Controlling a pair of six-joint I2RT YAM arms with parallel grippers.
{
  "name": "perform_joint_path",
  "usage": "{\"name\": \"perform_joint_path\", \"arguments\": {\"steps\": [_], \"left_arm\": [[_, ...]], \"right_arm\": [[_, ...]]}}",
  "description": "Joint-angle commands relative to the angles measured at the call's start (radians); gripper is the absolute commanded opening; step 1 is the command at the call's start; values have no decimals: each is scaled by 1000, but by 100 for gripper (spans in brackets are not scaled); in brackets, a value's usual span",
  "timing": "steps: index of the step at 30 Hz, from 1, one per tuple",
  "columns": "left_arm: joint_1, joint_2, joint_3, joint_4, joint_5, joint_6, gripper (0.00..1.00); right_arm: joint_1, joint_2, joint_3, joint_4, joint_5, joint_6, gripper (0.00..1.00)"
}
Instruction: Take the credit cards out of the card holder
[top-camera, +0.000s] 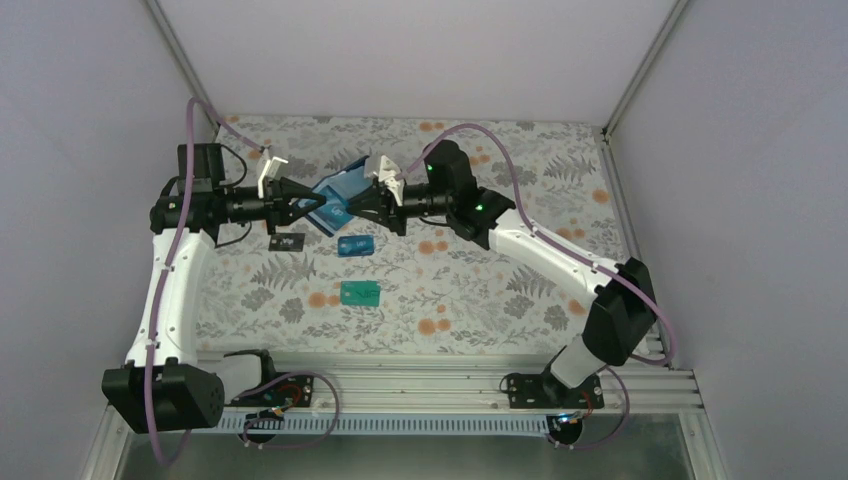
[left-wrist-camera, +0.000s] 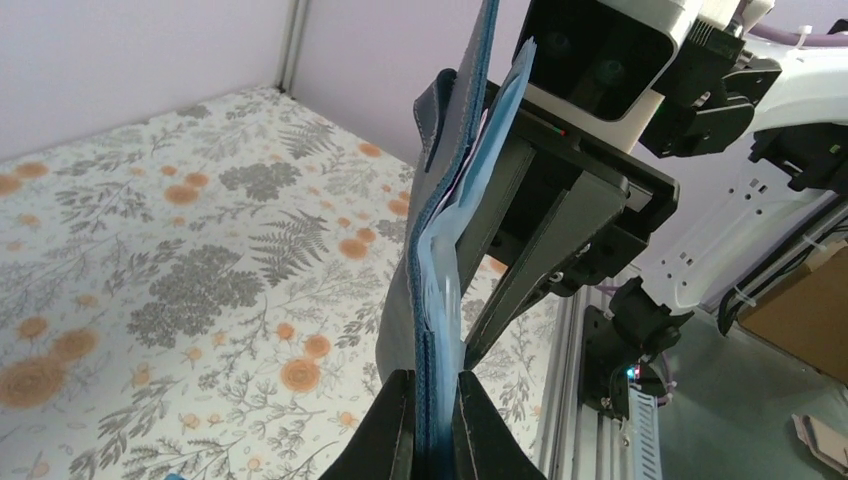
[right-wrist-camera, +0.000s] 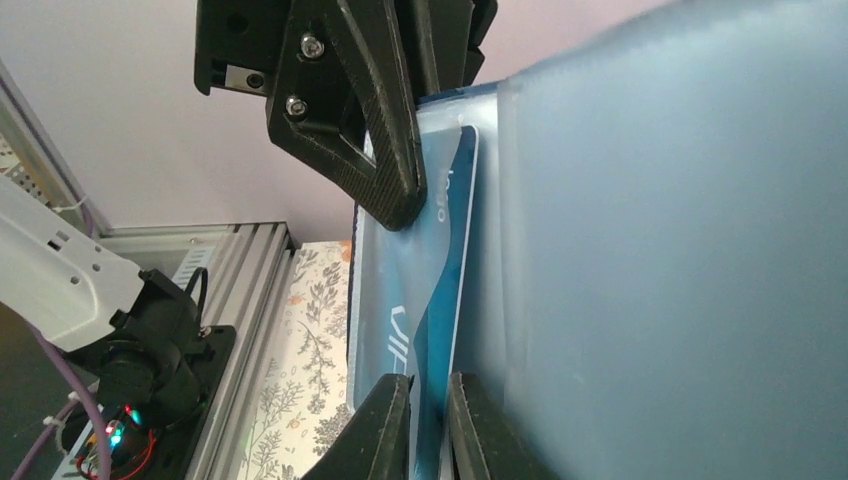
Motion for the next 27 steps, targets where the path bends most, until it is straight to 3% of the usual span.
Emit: {"name": "perform_joint_path", "arguments": {"steps": [1,4,9,15,19,23,27], "left_arm": [[-3,-12,41,60,83,7,2],[-3,-12,36,57,95,11,2],[-4,-16,32,17,131,71,2],[-15,-27,81,-177,213,312,2],[-16,-21,68,-110,189,235,2],[-18,-28,48,-52,150,161,2],[-16,-37,33,-49,145,166,2]], "right_arm": [[22,-54,-54,47,75,16,14],[22,-67,-64,53,102,24,14],[15,-62,-45,48,19,17,13],[12,-1,38,-8,-33,28,13],[35,50,101,-72,-70,1,16],[52,31,83,-54,-134,-19,5],[34,-20,36,-18,-121,-9,4]]}}
